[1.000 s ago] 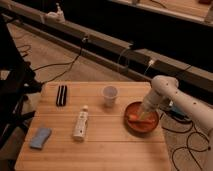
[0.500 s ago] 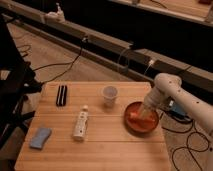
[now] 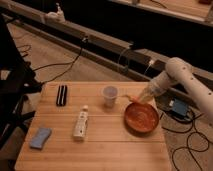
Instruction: Place the pepper in the ceramic cup
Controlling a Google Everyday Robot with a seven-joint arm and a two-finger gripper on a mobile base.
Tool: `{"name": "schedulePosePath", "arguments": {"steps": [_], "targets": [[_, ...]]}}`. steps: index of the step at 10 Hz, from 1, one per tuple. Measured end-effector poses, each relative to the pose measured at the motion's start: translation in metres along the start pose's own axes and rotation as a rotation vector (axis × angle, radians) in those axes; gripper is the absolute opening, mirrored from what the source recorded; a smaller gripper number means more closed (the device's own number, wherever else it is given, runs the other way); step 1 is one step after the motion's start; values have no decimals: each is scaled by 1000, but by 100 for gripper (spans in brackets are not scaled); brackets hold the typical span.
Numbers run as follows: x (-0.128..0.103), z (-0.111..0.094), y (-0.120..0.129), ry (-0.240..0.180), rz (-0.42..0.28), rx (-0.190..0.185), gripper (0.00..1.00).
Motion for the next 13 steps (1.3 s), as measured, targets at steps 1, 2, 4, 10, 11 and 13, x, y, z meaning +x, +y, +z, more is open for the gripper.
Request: {"name": "schedulePosePath", "arguments": {"steps": [1,2,4,10,11,13], "targets": [[-20,-17,-4,-54,11,18,6],[-45,-34,-8,-118,24,36,6],[-92,-59,-15,-246,52,75,6],[-144,-70,-9,-391,66,73,6],[-145,-69,-9,-391,65,72,6],[-149,-70,-11,-426,74,83,6]]}}
